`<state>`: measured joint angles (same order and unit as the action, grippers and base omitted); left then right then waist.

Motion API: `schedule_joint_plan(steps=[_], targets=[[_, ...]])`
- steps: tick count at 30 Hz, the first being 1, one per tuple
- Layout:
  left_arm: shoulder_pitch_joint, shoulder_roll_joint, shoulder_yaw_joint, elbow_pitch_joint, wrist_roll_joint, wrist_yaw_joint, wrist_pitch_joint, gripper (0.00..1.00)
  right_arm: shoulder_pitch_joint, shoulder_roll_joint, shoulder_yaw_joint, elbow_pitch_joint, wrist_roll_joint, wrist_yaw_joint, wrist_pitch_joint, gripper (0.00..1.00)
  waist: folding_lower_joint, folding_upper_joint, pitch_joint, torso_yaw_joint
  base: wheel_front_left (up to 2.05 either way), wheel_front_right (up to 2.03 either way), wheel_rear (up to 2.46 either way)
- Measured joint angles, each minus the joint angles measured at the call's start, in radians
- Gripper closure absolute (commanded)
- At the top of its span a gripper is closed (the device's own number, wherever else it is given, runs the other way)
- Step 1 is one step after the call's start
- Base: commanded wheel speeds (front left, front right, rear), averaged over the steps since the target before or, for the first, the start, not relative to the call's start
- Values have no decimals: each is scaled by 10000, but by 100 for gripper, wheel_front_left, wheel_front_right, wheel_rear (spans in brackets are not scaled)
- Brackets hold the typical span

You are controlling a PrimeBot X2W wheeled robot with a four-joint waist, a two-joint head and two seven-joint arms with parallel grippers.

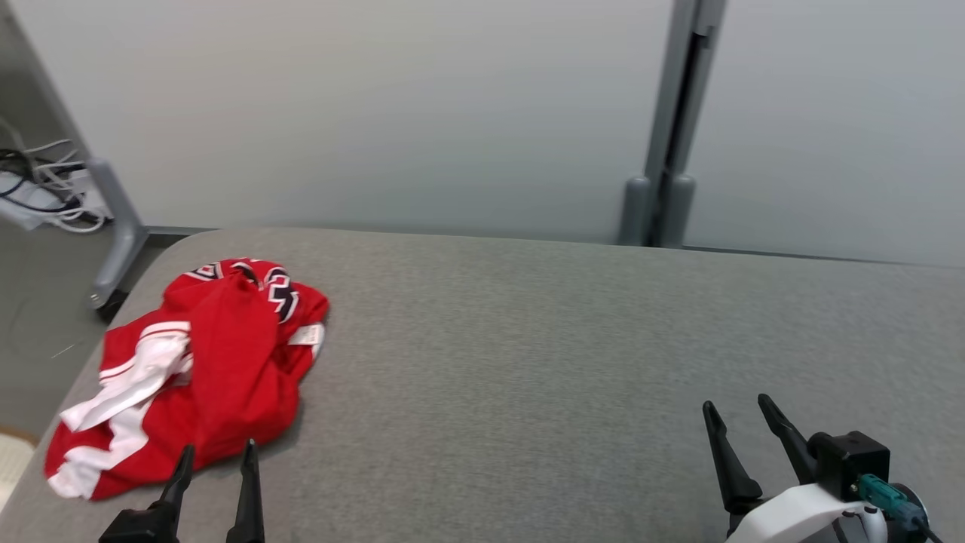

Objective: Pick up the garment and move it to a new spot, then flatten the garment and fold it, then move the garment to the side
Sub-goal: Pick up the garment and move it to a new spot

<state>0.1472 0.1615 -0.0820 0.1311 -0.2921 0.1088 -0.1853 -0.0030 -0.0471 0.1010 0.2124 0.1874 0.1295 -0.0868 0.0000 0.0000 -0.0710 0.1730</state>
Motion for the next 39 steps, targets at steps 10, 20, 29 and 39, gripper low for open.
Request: schedule_joint_plan(steps=[10,20,29,39], targets=[[588,153,215,-598,2,445,293,0,31,0,326,240,360,0,-207,0,0,0,-207,1658,0,0,0],[1014,311,617,-1337,-153,861,539,0,-286,10,748,566,591,2,-385,0,0,0,-203,2887,0,0,0],[1031,284,449,-1584,-221,951,1037,0,-383,8,788,880,652,2,-554,0,0,0,-190,2887,0,0,0],[-2302,483,-169,10,-1114,71,3710,0,-285,2,477,560,439,2,-343,0,0,0,151,2540,0,0,0]])
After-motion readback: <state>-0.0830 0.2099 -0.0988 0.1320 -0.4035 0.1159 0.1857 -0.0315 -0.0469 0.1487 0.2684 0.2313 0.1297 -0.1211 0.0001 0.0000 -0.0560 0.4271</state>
